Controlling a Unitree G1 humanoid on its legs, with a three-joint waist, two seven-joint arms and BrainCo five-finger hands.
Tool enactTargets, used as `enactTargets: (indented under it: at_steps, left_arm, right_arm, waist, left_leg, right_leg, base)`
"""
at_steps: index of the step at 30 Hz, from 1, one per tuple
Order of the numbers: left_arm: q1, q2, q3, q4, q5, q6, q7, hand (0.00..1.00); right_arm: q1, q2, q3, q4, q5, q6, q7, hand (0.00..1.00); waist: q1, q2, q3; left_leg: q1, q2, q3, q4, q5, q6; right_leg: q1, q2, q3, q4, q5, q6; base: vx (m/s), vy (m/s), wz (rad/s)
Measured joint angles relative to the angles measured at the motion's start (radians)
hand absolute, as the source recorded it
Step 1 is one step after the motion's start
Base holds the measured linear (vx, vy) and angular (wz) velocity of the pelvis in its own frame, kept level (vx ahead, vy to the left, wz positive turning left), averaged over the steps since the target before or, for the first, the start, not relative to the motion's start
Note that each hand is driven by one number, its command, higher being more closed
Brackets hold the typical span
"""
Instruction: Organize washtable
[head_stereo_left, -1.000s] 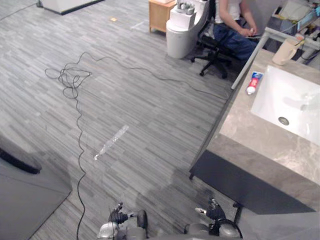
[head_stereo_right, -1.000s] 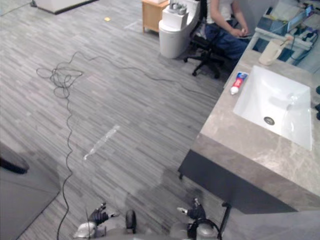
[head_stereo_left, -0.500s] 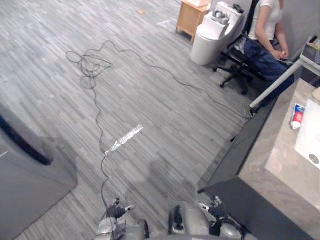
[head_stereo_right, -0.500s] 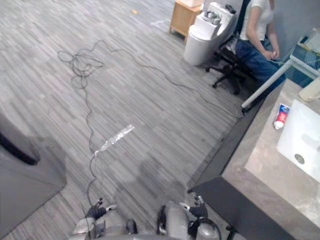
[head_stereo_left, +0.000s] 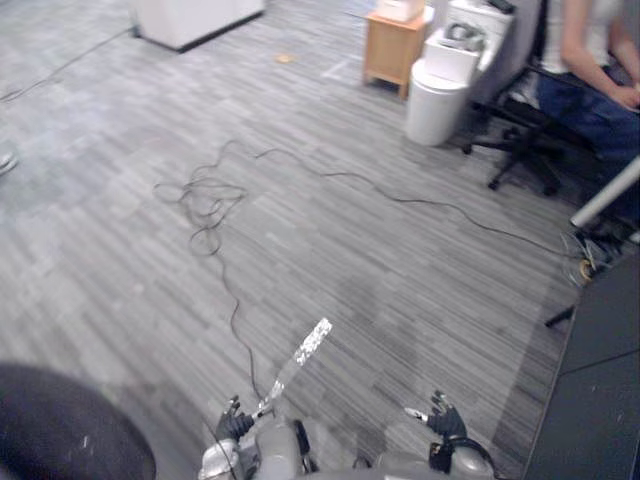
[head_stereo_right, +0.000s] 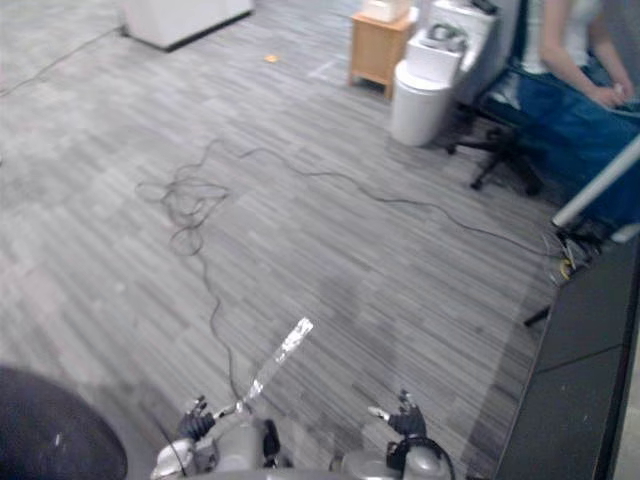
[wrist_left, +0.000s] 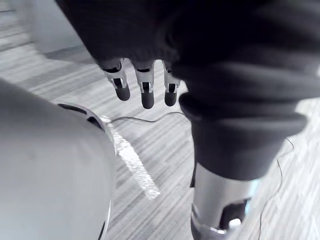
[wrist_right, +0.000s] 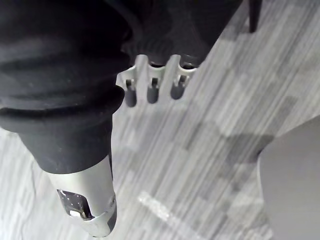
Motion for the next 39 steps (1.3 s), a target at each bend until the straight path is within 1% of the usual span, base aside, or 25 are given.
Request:
enactTargets:
  at_steps: [2,3,4,5,6,7,8,10,12,13,15,16,17,19,21,22,24,25,26,28,32,34,36,38,39]
  left_arm:
    - [-0.004,-0.002,-0.002,-0.001,-0.010,-0.015,0.001,0.00]
    - [-0.002,-0.005,-0.002,0.000,-0.012,-0.019,0.002,0.00]
    - [-0.002,-0.003,0.001,0.004,-0.016,-0.021,0.003,0.00]
    - [0.002,0.020,0.002,0.003,-0.014,-0.021,0.002,0.00]
    - [0.006,0.032,0.004,0.003,-0.014,-0.021,0.002,0.00]
    - [0.005,0.043,0.013,0.003,-0.014,-0.017,0.002,0.00]
    - [0.001,0.046,0.013,0.011,-0.014,-0.009,0.002,0.00]
    - [-0.006,0.040,0.011,0.040,-0.013,0.007,0.003,0.00]
    - [-0.024,0.026,-0.002,0.066,-0.006,0.013,0.002,0.00]
    - [-0.031,0.024,-0.002,0.076,-0.005,0.015,0.002,0.00]
    - [-0.079,0.025,-0.021,0.092,0.004,0.023,0.000,0.00]
    - [-0.083,0.026,-0.024,0.092,0.006,0.023,0.000,0.00]
    - [-0.094,0.037,-0.047,0.102,0.010,0.023,0.000,0.00]
    - [-0.098,0.050,-0.062,0.121,0.027,0.025,-0.001,0.00]
    - [-0.088,0.047,-0.069,0.127,0.042,0.026,-0.003,0.00]
    - [-0.075,0.029,-0.054,0.125,0.045,0.027,-0.003,0.00]
    - [-0.064,0.019,-0.040,0.120,0.055,0.029,-0.004,0.00]
    - [-0.051,0.011,-0.022,0.117,0.062,0.029,-0.004,0.00]
    - [-0.033,-0.003,-0.002,0.096,0.063,0.029,-0.004,0.00]
    - [-0.015,-0.002,0.000,0.066,0.063,0.029,-0.003,0.00]
    - [-0.002,0.004,0.000,0.009,0.059,0.020,-0.003,0.00]
    - [-0.005,0.000,-0.001,0.008,0.050,0.013,-0.002,0.00]
    - [-0.005,0.001,-0.005,0.005,0.037,0.002,0.000,0.00]
    - [0.002,0.001,-0.017,0.005,0.036,0.003,-0.001,0.00]
    - [0.007,0.001,-0.017,0.008,0.034,0.003,-0.001,0.00]
  right_arm:
    - [0.004,0.013,-0.002,0.000,-0.002,0.003,-0.002,0.00]
    - [0.007,0.012,-0.001,-0.004,-0.007,0.001,-0.004,0.00]
    - [0.016,0.011,-0.002,-0.004,-0.019,0.002,-0.012,0.00]
    - [0.028,0.039,0.003,-0.001,-0.029,0.003,-0.014,0.00]
    - [0.033,0.053,0.008,-0.001,-0.036,0.000,-0.013,0.00]
    - [0.035,0.063,0.018,-0.001,-0.039,0.000,-0.013,0.00]
    - [0.034,0.063,0.032,-0.003,-0.040,0.001,-0.012,0.00]
    - [0.026,0.064,0.043,-0.018,-0.045,-0.002,-0.013,0.00]
    - [0.026,0.064,0.044,-0.045,-0.046,-0.017,-0.013,0.00]
    - [0.021,0.064,0.044,-0.051,-0.046,-0.022,-0.013,0.00]
    - [0.003,0.054,0.044,-0.039,-0.046,-0.024,-0.013,0.00]
    - [0.000,0.052,0.044,-0.038,-0.046,-0.025,-0.013,0.00]
    - [-0.021,0.039,0.044,-0.021,-0.045,-0.025,-0.013,0.00]
    - [-0.037,0.017,0.043,0.000,-0.046,-0.025,-0.014,0.00]
    - [-0.013,-0.005,0.033,0.009,-0.046,-0.025,-0.014,0.00]
    - [-0.012,-0.013,-0.003,0.015,-0.037,-0.025,-0.013,0.00]
    - [-0.007,-0.017,-0.001,0.000,-0.039,-0.023,-0.014,0.00]
    - [-0.005,-0.022,0.009,-0.010,-0.038,-0.021,-0.014,0.00]
    - [-0.005,-0.024,0.011,-0.012,-0.036,-0.021,-0.017,0.00]
    - [-0.003,-0.022,0.022,-0.011,-0.035,-0.016,-0.019,0.00]
    - [0.011,-0.011,0.038,-0.019,-0.035,-0.014,-0.019,0.00]
    - [0.022,-0.014,0.036,-0.019,-0.036,-0.012,-0.021,0.00]
    - [0.022,-0.007,0.036,-0.018,-0.036,-0.012,-0.027,0.00]
    - [0.039,-0.009,0.036,-0.019,-0.039,-0.011,-0.029,0.00]
    - [0.051,-0.009,0.036,-0.018,-0.039,-0.008,-0.030,0.00]
  waist:
    - [0.018,0.001,-0.002]
    - [0.023,0.009,-0.007]
    - [0.030,0.009,-0.024]
    - [0.032,-0.033,-0.048]
    - [0.029,-0.049,-0.058]
    - [0.027,-0.084,-0.070]
    - [0.026,-0.078,-0.064]
    - [0.030,-0.063,-0.059]
    - [0.015,-0.035,-0.058]
    - [0.005,-0.032,-0.057]
    - [-0.011,-0.035,-0.055]
    - [-0.015,-0.034,-0.054]
    - [-0.032,-0.030,-0.052]
    - [-0.055,-0.024,-0.047]
    - [-0.063,-0.027,-0.047]
    - [-0.081,-0.003,-0.043]
    - [-0.078,0.010,-0.039]
    - [-0.068,0.029,-0.028]
    - [-0.047,0.042,-0.023]
    - [-0.043,0.030,-0.016]
    - [-0.009,-0.003,-0.013]
    - [0.009,0.002,-0.014]
    - [0.013,-0.003,-0.019]
    - [0.016,0.005,-0.037]
    - [0.021,0.012,-0.052]
  left_leg:
    - [-0.038,-0.014,-0.134,-0.327,0.066,-0.080]
    - [-0.037,0.002,-0.168,-0.401,0.094,-0.097]
    - [-0.029,0.013,-0.150,-0.353,0.213,-0.097]
    - [-0.022,-0.006,-0.098,-0.305,0.167,-0.053]
    - [-0.013,-0.011,-0.064,-0.292,0.147,-0.043]
    - [0.022,-0.007,-0.002,-0.264,0.110,-0.004]
    - [0.082,-0.009,0.042,-0.270,0.079,0.017]
    - [0.220,-0.012,0.100,-0.357,0.075,0.024]
    - [0.348,-0.020,0.176,-0.473,0.071,0.018]
    - [0.388,-0.032,0.204,-0.517,0.070,0.015]
    - [0.468,-0.063,0.305,-0.612,0.059,-0.003]
    - [0.473,-0.066,0.312,-0.617,0.058,-0.006]
    - [0.492,-0.072,0.337,-0.636,0.053,-0.014]
    - [0.530,-0.085,0.351,-0.661,0.042,-0.037]
    - [0.589,-0.113,0.331,-0.672,0.030,-0.073]
    - [0.615,-0.091,0.307,-0.630,0.017,-0.100]
    - [0.527,-0.004,0.281,-0.324,0.018,-0.114]
    - [0.436,0.073,0.226,-0.056,0.064,-0.103]
    - [0.382,0.123,0.182,0.120,0.057,-0.098]
    - [0.325,0.137,0.116,0.218,0.049,-0.086]
    - [0.165,0.102,0.038,0.083,0.016,-0.030]
    - [0.083,0.050,-0.075,-0.075,0.015,-0.030]
    - [0.029,-0.019,-0.207,-0.303,0.042,-0.070]
    - [0.019,-0.025,-0.216,-0.384,0.064,-0.065]
    - [0.030,-0.021,-0.208,-0.374,0.114,-0.055]
  right_leg:
    - [0.027,-0.055,0.120,0.015,-0.016,0.028]
    - [0.033,-0.059,0.150,0.026,-0.031,0.051]
    - [0.040,-0.083,0.209,0.057,-0.056,0.079]
    - [0.001,-0.122,0.252,0.121,-0.044,0.104]
    - [-0.023,-0.138,0.262,0.155,-0.026,0.130]
    - [-0.057,-0.157,0.280,0.227,0.026,0.190]
    - [-0.092,-0.160,0.277,0.322,0.057,0.236]
    - [-0.198,-0.154,0.198,0.500,0.020,0.284]
    - [-0.307,-0.148,0.025,0.574,-0.008,0.265]
    - [-0.346,-0.146,-0.045,0.568,-0.021,0.243]
    - [-0.458,-0.140,-0.310,0.454,-0.036,0.203]
    - [-0.467,-0.138,-0.342,0.435,-0.033,0.199]
    - [-0.493,-0.122,-0.449,0.349,-0.006,0.158]
    - [-0.508,-0.079,-0.539,0.226,0.053,0.100]
    - [-0.481,-0.039,-0.515,0.131,0.153,0.012]
    - [-0.450,-0.022,-0.516,0.153,0.186,0.000]
    - [-0.395,-0.005,-0.486,0.131,0.149,0.001]
    - [-0.345,0.028,-0.444,0.107,0.136,-0.005]
    - [-0.301,0.067,-0.382,0.093,0.116,-0.019]
    - [-0.247,0.089,-0.311,0.091,0.081,-0.033]
    - [-0.140,0.103,-0.091,0.061,0.045,-0.014]
    - [-0.086,0.095,0.019,0.041,0.032,0.009]
    - [-0.048,0.065,0.124,0.010,-0.003,0.053]
    - [-0.025,0.048,0.197,0.028,-0.054,0.088]
    - [-0.022,0.041,0.217,0.045,-0.072,0.112]
  base:
    - [0.65,0.499,-1.55]
    - [0.70,0.634,-1.69]
    - [0.69,0.696,-1.61]
    - [0.69,0.690,-1.42]
    - [0.64,0.601,-1.24]
    - [0.58,0.507,-1.19]
    - [0.63,0.541,-1.49]
    - [0.41,0.390,-1.45]
    - [0.25,0.292,-1.34]
    - [0.30,0.357,-1.23]
    - [0.27,0.268,-1.04]
    - [0.23,0.174,-0.83]
    - [0.21,0.104,-0.42]
    - [0.36,0.100,-0.36]
    - [0.42,0.008,0.01]
    - [0.47,-0.060,0.10]
    - [0.45,-0.106,-0.27]
    - [0.42,-0.091,-1.15]
    - [0.50,-0.053,-1.51]
    - [0.40,0.011,-1.36]
    - [0.42,0.087,-1.56]
    - [0.40,0.200,-1.48]
    - [0.47,0.350,-1.54]
    - [0.42,0.340,-1.23]
    - [0.58,0.462,-1.52]
